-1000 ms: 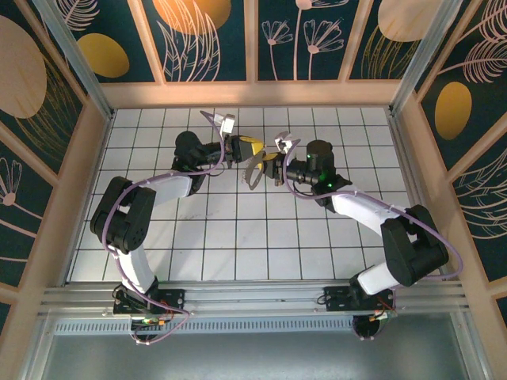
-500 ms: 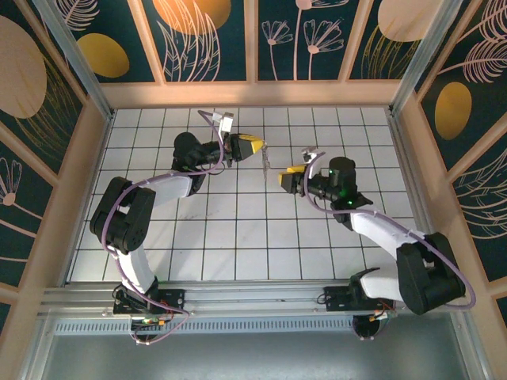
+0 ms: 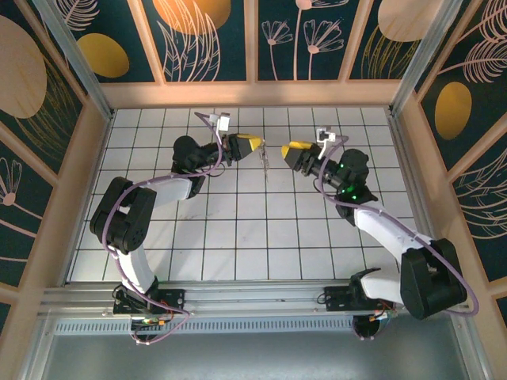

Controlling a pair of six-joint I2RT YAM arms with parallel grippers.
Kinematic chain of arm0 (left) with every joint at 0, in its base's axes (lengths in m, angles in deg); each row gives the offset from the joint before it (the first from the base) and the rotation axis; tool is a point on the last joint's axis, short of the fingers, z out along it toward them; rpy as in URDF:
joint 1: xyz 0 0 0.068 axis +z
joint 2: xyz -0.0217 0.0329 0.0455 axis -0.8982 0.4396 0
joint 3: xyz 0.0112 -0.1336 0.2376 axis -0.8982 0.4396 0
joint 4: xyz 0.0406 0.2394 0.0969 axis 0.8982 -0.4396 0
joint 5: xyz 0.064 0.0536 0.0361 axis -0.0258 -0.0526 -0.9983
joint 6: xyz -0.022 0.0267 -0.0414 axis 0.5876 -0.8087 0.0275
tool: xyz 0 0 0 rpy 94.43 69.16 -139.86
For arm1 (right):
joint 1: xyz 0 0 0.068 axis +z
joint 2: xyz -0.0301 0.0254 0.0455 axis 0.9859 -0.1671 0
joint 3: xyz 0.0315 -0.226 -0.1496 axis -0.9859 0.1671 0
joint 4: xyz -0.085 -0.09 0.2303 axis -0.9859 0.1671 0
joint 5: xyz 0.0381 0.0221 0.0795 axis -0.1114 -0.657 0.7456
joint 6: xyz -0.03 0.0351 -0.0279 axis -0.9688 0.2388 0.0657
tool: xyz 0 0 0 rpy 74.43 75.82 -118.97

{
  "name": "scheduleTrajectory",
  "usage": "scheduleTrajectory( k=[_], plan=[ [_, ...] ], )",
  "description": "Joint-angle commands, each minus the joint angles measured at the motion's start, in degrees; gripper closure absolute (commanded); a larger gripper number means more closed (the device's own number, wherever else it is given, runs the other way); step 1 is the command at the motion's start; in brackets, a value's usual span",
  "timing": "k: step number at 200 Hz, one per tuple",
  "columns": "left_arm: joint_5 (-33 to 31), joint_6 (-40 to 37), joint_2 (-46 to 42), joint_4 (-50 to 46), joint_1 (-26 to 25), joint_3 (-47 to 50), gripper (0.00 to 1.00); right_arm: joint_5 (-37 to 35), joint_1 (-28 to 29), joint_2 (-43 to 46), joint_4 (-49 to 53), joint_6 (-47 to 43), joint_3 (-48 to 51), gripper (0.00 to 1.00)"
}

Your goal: Put the keys on the keyring

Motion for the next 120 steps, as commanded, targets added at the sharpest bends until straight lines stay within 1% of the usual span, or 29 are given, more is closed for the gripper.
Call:
scheduleTrajectory(
  k=[1,32,61,120],
  plan=[
    [-2.8,4.3,0.3,5.4,-0.3,0.5,1.00,2.2,-0.2,-2.9,-10.4,7.3,-2.9,0.51],
    [-4.1,8.7,1.3,9.7,-0.4,0.6,1.00,6.4,-0.1,-7.4,-19.5,13.8,-4.4,0.51],
    [-5.0,12.2,2.4,13.6,-0.4,0.6,1.00,7.5,0.8,-11.1,-24.7,17.4,-5.4,0.52],
    [-5.5,13.1,3.5,14.5,-0.7,0.6,1.00,7.6,3.2,-15.6,-26.8,18.6,-7.5,0.52]
  ],
)
